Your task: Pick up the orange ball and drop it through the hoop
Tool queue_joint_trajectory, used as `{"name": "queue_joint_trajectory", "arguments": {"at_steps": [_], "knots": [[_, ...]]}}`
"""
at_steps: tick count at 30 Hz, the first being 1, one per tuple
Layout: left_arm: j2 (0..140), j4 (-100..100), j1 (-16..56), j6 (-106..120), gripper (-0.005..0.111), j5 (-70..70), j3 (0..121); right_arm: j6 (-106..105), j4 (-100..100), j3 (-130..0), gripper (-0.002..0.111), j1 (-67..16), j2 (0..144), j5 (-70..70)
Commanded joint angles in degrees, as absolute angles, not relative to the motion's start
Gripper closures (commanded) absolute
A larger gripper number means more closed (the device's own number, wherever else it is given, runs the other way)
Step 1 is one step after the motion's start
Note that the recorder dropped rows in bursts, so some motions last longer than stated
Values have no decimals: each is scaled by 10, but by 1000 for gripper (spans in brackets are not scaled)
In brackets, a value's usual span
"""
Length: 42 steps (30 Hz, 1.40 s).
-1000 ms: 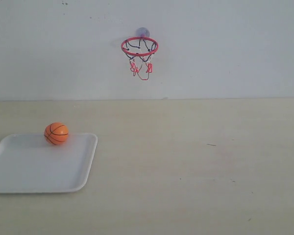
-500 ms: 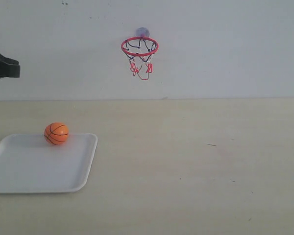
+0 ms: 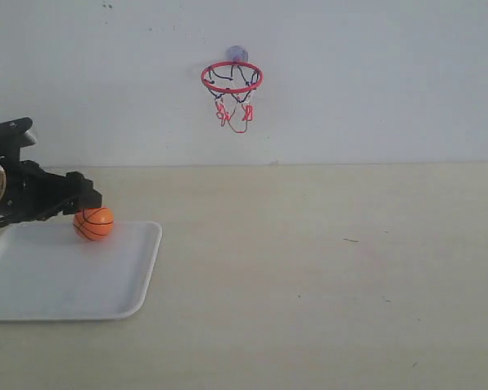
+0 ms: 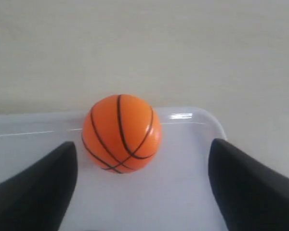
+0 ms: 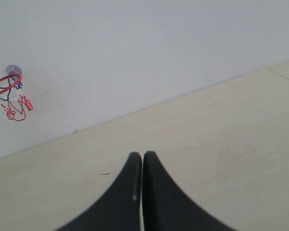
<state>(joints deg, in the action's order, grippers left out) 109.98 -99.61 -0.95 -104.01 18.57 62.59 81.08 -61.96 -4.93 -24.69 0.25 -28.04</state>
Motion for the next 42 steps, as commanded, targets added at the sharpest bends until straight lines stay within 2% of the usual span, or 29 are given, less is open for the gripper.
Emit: {"name": "queue_joint_trajectory", "arguments": {"at_steps": [1, 7, 10, 12, 22, 25, 33, 34, 38, 42], "knots": [[1121, -999, -7, -1049, 35, 166, 630, 809, -621, -47, 108, -244, 0, -284], [1147, -999, -7, -1058, 34, 181, 651, 809, -621, -47, 108, -244, 0, -284], [1168, -999, -4, -1094, 23, 190, 671, 809, -621, -47, 108, -244, 0, -284], [1179, -999, -4, -1111, 21, 197, 680, 810, -621, -47, 108, -244, 0, -284], [1213, -999, 1, -1111, 22, 197, 707, 810, -621, -47, 108, -244, 0, -284], [1214, -985, 1, -1111, 35, 198, 711, 810, -621, -47, 108, -244, 0, -284], [1169, -978, 1, -1111, 99, 227, 711, 810, -621, -47, 108, -244, 0, -284], [1161, -978, 1, -1110, 102, 235, 711, 810, -621, -47, 108, -244, 0, -284], [1122, -973, 2, -1092, 103, 295, 711, 810, -621, -47, 108, -244, 0, -284], [1096, -898, 27, -956, 103, 375, 726, 810, -621, -47, 108, -244, 0, -285]]}}
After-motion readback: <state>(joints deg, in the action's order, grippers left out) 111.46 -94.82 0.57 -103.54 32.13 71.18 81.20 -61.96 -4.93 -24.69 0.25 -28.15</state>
